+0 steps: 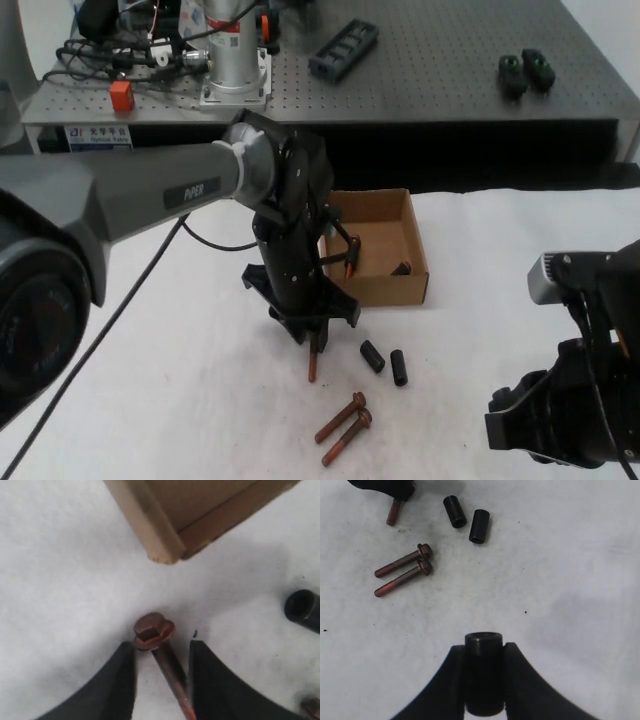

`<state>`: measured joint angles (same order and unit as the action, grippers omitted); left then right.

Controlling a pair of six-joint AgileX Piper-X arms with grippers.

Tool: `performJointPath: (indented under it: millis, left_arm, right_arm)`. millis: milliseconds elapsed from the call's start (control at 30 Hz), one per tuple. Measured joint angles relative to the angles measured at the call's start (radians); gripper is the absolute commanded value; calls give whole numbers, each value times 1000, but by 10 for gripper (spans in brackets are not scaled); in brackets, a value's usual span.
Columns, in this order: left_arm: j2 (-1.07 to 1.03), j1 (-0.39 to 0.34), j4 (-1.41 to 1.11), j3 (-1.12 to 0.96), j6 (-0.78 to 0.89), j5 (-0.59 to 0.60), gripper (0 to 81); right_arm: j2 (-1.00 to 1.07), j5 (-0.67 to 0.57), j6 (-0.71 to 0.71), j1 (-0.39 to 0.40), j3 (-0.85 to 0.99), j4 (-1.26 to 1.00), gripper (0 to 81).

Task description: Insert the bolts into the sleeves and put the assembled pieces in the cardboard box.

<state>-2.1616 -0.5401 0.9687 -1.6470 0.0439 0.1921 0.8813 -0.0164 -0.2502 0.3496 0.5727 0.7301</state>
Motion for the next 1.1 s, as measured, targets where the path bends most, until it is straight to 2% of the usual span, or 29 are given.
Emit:
performJointPath:
  millis: [133, 367, 467, 567, 767, 833, 900, 933, 1000, 1033, 1100]
  left_arm:
    - [0, 0, 0, 0, 0, 0, 5]
    - [0, 0, 0, 0, 0, 6, 6]
    - [15, 0, 3, 0, 0, 57, 6]
    - [58, 0, -16, 11, -3, 99, 6]
    - [349, 0, -343, 272, 67, 300, 6]
    - [420, 0, -455, 344, 107, 352, 6]
    - [511, 0, -637, 484, 203, 423, 6]
    - [521, 0, -637, 498, 213, 430, 6]
    - [606, 0, -844, 620, 323, 487, 6]
    - [664, 0, -1029, 721, 426, 512, 6]
    - [735, 0, -1239, 831, 542, 523, 6]
  right_arm:
    - [0, 0, 0, 0, 0, 0, 10]
    - [0, 0, 0, 0, 0, -3, 10]
    - [0, -13, 4, 0, 0, -13, 10]
    - [0, -116, 16, 0, 0, -50, 10]
    - [15, -373, 24, 2, 0, -150, 10]
    - [23, -408, 30, 6, 0, -176, 10]
    - [43, -460, 39, 18, 0, -237, 10]
    - [58, -483, 41, 27, 0, -273, 10]
    - [130, -534, 11, 74, 0, -402, 10]
    - [147, -538, 4, 84, 0, -426, 10]
    - [172, -534, -26, 90, 0, -508, 10]
